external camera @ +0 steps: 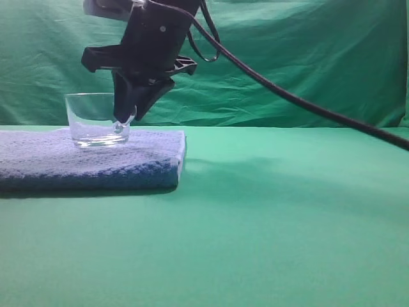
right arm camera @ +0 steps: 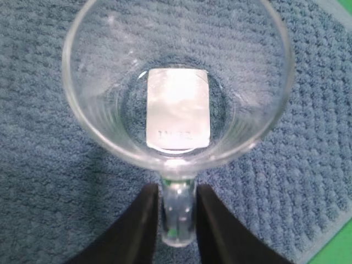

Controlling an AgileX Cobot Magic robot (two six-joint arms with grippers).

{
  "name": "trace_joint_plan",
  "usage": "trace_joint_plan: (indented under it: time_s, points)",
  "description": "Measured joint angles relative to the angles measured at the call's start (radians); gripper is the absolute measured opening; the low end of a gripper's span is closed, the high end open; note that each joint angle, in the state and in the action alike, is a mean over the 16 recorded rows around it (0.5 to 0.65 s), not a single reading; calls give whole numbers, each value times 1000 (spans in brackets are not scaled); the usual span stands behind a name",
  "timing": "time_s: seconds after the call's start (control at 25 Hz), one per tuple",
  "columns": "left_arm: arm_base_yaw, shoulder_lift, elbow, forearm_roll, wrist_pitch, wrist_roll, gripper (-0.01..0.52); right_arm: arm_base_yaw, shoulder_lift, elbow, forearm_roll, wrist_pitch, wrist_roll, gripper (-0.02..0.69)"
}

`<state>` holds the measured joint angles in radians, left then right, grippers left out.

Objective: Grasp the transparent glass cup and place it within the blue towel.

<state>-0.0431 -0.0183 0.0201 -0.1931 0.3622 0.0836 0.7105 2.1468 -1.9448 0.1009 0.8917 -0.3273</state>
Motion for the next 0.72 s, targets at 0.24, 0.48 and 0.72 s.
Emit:
trace_joint_plan:
  time_s: [0.24, 0.48, 0.72]
  points:
    - [0, 0, 0, 0, 0, 0, 0, -10, -159, -39, -79, 192, 85, 169]
    - [0, 0, 0, 0, 0, 0, 0, -22, -366, -2, -149, 299, 163, 16]
    - [0, 0, 0, 0, 0, 0, 0, -31, -599, 194, -180, 236, 189, 0]
